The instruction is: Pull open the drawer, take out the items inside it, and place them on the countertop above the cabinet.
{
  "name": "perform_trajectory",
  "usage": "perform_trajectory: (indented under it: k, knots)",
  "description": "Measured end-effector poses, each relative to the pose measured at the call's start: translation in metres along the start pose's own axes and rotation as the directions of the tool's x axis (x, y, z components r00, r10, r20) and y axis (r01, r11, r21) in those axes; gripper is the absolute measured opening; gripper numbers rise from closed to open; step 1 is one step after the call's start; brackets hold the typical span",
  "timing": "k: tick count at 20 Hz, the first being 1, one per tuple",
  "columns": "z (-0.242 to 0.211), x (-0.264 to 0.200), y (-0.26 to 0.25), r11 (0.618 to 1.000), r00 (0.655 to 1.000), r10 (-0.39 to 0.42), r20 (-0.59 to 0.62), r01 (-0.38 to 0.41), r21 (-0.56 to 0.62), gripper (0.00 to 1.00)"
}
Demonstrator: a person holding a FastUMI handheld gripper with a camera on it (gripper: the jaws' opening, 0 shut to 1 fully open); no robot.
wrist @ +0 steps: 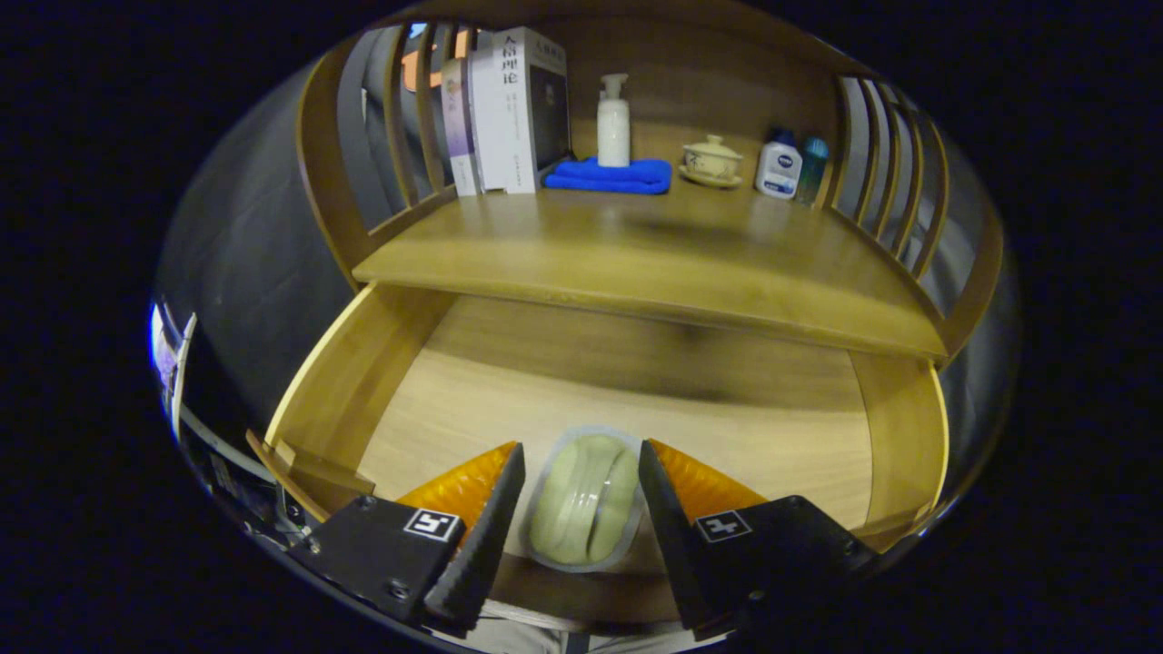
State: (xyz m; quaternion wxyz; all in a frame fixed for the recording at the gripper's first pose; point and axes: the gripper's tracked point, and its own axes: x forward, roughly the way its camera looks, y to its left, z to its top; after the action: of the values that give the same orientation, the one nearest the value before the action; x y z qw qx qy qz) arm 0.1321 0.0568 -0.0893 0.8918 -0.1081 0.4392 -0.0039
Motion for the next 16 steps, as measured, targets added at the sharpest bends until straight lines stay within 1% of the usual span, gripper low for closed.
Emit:
perform_trajectory:
  k: [1,3,5,8,10,12,13,16]
  knots:
    - [-0.004,0.002,0.001,1.0,1.0,0.003,-0.025,-0.003,-0.002,0.77]
    - [-0.012,0.007,0.005,1.0,0.998,0.01,-0.068,-0.01,-0.011,0.76]
    - [-0.014,0.01,0.007,1.0,0.997,0.011,-0.082,-0.012,-0.008,0.75]
    - [-0.018,0.015,0.004,1.0,0.994,0.01,-0.11,-0.01,-0.006,0.67]
    - [-0.018,0.019,0.001,1.0,0.993,0.002,-0.121,-0.004,-0.015,0.57]
    - [-0.013,0.02,-0.005,1.0,0.994,-0.02,-0.108,0.017,-0.026,0.52]
    - [-0.015,0.021,-0.005,0.999,0.994,-0.019,-0.107,0.016,-0.032,0.37]
    - [-0.014,0.021,-0.005,0.998,0.995,-0.013,-0.102,0.006,-0.067,0.25]
